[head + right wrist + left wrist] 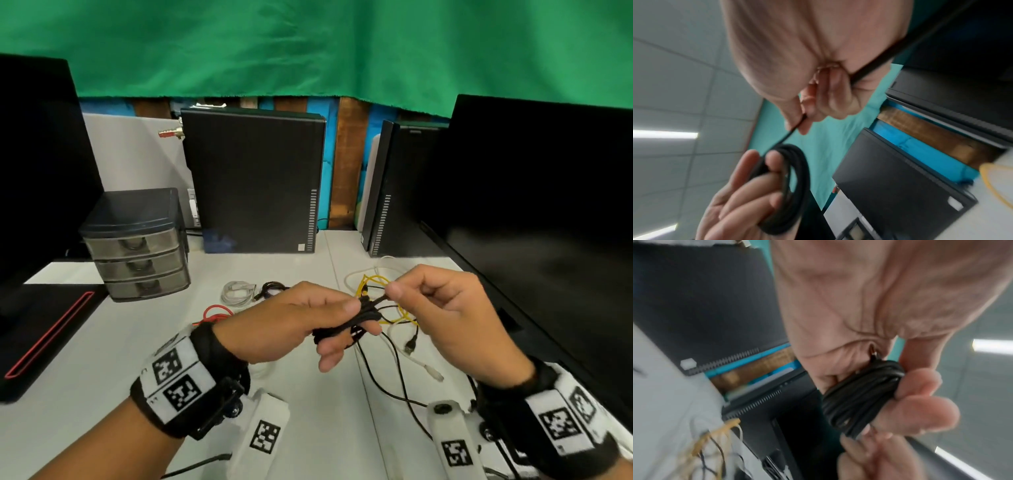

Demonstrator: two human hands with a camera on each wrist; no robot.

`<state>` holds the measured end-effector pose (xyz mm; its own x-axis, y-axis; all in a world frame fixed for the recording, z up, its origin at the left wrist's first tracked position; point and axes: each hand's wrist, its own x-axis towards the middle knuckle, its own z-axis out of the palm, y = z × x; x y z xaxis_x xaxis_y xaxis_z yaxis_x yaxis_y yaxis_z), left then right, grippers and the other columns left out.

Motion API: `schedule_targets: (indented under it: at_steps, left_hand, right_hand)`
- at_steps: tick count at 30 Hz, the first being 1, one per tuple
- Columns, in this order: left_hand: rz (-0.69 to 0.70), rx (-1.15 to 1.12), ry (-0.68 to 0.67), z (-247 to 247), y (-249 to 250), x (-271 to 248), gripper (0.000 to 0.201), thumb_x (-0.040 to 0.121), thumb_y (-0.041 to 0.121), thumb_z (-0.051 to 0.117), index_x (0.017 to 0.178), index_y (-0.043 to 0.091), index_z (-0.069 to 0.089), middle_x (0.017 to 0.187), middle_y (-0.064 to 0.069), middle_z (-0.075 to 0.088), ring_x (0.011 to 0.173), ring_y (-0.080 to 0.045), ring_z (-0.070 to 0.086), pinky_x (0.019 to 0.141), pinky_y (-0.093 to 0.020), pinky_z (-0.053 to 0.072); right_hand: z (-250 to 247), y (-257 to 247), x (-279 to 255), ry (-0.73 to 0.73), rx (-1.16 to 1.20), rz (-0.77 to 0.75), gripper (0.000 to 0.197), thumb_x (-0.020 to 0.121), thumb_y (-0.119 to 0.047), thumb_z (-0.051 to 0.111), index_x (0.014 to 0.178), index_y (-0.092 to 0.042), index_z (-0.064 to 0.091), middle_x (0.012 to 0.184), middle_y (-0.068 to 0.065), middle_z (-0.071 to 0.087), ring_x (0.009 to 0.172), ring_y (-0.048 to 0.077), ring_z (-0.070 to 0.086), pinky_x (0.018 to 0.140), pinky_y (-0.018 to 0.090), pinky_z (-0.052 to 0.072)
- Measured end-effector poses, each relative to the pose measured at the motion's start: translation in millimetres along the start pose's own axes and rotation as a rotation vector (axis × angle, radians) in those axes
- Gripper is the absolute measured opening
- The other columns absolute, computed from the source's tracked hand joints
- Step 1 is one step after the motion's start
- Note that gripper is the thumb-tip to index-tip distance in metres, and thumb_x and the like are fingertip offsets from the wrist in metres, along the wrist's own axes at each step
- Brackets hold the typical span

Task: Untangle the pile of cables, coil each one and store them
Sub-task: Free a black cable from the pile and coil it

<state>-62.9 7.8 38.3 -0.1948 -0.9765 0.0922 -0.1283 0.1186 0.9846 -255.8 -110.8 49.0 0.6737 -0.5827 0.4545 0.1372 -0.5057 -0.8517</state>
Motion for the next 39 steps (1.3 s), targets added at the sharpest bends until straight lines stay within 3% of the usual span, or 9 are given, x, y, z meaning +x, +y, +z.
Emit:
schedule_targets:
  at_steps: [9,11,14,17,23,27,29,33,39]
  left_hand:
    - [0.230,-0.874,-0.089,-17,11,-4,0.047,0.105,0.030,0.043,0.122,-0.009,0.063,0.058,0.004,0.040,0.053,-0.009,0.045,0.095,-0.028,0.050]
    - [0.282,-1.017,0.135,-16,18,-1,0.049,0.104,0.028,0.041,0.124,-0.011,0.062,0.060,0.002,0.043,0.056,-0.010,0.047,0.101,-0.029,0.050]
    - [0.274,-0.832,0.584,-14,13,9,0.050,0.104,0.029,0.038,0.122,-0.009,0.064,0.063,0.002,0.048,0.063,-0.013,0.056,0.095,-0.031,0.051]
    - [0.166,-0.068,0.800,-21,-7,13,0.041,0.107,0.031,0.038,0.097,0.003,0.067,0.070,0.001,0.067,0.091,-0.016,0.065,0.099,-0.032,0.043]
    - [0.009,0.608,0.463,-13,-20,4,0.053,0.103,0.056,0.030,0.091,0.022,0.068,0.081,0.004,0.070,0.087,-0.013,0.066,0.088,-0.035,0.050]
    - [-0.042,0.323,0.122,1,2,-3,0.048,0.103,0.050,0.038,0.093,0.016,0.070,0.065,-0.001,0.061,0.073,-0.010,0.064,0.085,-0.028,0.050]
    - [-0.028,0.126,0.021,1,11,-6,0.029,0.100,0.037,0.052,0.102,0.015,0.070,0.059,0.003,0.053,0.058,-0.011,0.059,0.076,-0.023,0.049]
    - [0.097,-0.254,0.075,-2,11,-7,0.032,0.089,0.045,0.068,0.091,0.014,0.074,0.052,0.006,0.045,0.047,-0.010,0.053,0.081,-0.029,0.050]
    - [0.040,-0.408,0.370,7,9,4,0.047,0.089,0.052,0.055,0.079,0.007,0.061,0.049,0.005,0.035,0.042,-0.009,0.041,0.074,-0.026,0.052]
  right_hand:
    - [10,29,2,0.031,0.173,0.102,0.020,0.089,-0.025,0.065,0.102,-0.023,0.080,0.056,-0.009,0.045,0.051,0.005,0.036,0.048,0.013,0.032]
    - [25,45,-7,0.003,0.063,0.098,0.017,0.096,-0.026,0.064,0.109,-0.027,0.076,0.056,-0.011,0.043,0.053,0.006,0.036,0.053,0.014,0.032]
    - [55,57,-27,-0.229,-0.107,0.118,0.025,0.101,-0.026,0.055,0.119,-0.028,0.072,0.053,-0.018,0.042,0.052,0.003,0.033,0.055,0.018,0.030]
    - [67,41,-40,-0.443,-0.284,0.070,0.025,0.104,-0.026,0.051,0.124,-0.026,0.067,0.054,-0.021,0.049,0.053,0.002,0.046,0.060,0.010,0.033]
    - [31,-7,-22,-0.183,-0.206,-0.082,0.017,0.097,-0.033,0.057,0.093,-0.026,0.072,0.063,-0.007,0.056,0.058,0.004,0.045,0.056,0.021,0.038]
    - [2,-8,-6,0.024,-0.129,-0.091,0.009,0.088,-0.031,0.069,0.081,-0.026,0.073,0.070,0.008,0.066,0.064,0.030,0.056,0.059,0.031,0.047]
    - [-1,-2,-3,-0.009,-0.065,-0.081,0.009,0.085,-0.026,0.067,0.082,-0.022,0.076,0.069,0.003,0.066,0.062,0.023,0.057,0.059,0.022,0.047]
    - [3,10,-2,-0.050,-0.003,-0.039,0.019,0.088,-0.024,0.061,0.098,-0.017,0.076,0.067,-0.001,0.065,0.056,0.003,0.053,0.058,0.011,0.043]
    - [6,32,-3,-0.167,-0.650,-0.146,0.025,0.099,-0.045,0.047,0.080,-0.053,0.060,0.075,-0.014,0.049,0.080,0.007,0.047,0.071,0.024,0.041]
